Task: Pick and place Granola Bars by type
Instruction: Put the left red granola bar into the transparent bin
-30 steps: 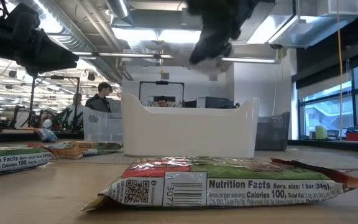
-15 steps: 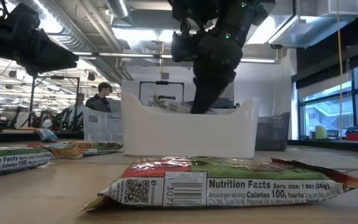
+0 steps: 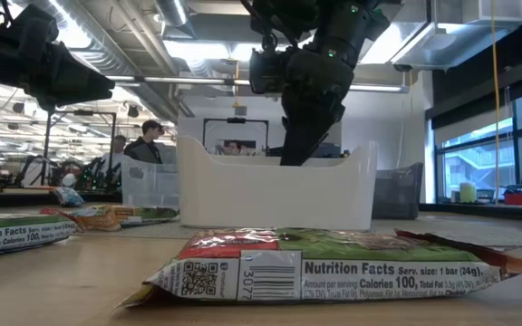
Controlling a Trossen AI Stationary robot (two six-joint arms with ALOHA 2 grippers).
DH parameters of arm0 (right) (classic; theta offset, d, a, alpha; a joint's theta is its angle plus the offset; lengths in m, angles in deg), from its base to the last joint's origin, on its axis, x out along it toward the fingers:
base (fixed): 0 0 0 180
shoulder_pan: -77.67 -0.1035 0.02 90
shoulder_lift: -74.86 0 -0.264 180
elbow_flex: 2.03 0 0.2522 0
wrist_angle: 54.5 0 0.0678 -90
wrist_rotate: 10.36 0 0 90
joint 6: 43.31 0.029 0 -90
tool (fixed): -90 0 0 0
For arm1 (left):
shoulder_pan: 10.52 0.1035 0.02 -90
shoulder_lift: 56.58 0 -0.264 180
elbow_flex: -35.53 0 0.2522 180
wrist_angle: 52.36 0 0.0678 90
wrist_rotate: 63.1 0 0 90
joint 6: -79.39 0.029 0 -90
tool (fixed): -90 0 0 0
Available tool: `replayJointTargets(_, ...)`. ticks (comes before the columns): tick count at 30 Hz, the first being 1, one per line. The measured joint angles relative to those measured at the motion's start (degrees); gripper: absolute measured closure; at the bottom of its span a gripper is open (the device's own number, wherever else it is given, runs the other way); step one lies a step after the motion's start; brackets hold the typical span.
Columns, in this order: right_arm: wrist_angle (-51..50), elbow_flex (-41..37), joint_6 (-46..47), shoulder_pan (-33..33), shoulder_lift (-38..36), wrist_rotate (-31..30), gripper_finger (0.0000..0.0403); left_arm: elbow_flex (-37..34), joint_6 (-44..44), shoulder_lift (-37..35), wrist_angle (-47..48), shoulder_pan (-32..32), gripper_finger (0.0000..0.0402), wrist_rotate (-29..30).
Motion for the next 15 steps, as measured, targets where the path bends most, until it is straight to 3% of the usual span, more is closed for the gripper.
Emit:
replayJointTargets(5,-4.44,2.2,2.78,0.1,-2.59,0.13,0.0229,0.0,0.0,0.0,0.0,0.01,0.0232,0.02)
replayJointTargets(10,-13.89,5.83,2.34,0.11,-9.79,0.09,0.0229,0.0,-0.01,0.0,-0.07,0.0,0.0232,-0.06)
replayJointTargets(15,-16.39,0.49,7.78,0.11,-21.79,-0.07,0.0231,-0.02,0.0,0.0,-0.48,0.0,0.0232,1.02)
